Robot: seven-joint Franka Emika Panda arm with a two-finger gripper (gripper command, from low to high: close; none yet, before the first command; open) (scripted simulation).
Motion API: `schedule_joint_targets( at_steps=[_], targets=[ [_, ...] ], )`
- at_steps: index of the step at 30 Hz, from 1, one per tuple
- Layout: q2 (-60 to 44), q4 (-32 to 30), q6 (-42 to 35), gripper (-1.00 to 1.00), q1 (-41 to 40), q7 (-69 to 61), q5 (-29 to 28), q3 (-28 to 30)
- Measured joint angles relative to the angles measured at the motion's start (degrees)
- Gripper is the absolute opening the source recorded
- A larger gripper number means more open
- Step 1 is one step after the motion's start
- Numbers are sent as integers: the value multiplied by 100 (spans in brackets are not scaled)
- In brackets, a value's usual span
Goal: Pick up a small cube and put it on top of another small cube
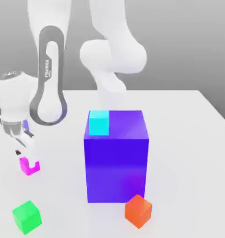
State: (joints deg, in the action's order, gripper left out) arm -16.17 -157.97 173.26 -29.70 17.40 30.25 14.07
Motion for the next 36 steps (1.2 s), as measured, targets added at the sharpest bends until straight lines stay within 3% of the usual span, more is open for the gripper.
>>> schedule_joint_targets(
  at_steps=[1, 2, 8, 10, 18, 24, 28, 36],
  targets=[
    [-102, 20, 76, 0, -186, -115, 156, -226],
    [-176, 33, 134, -100, -328, -192, 259, -395],
    [-213, 39, 157, -100, -406, -214, 293, -484],
    [-110, 19, 83, -100, -235, -94, 129, -271],
    [647, -165, -420, -100, 794, 962, -1295, 1108],
    [1171, -331, -760, -100, 1060, 1708, -2284, 1603],
    [1327, -219, -1040, -100, 1211, 1714, -2618, 1564],
    [884, 1224, -2038, -100, 1783, -172, -2566, 800]
  ],
)
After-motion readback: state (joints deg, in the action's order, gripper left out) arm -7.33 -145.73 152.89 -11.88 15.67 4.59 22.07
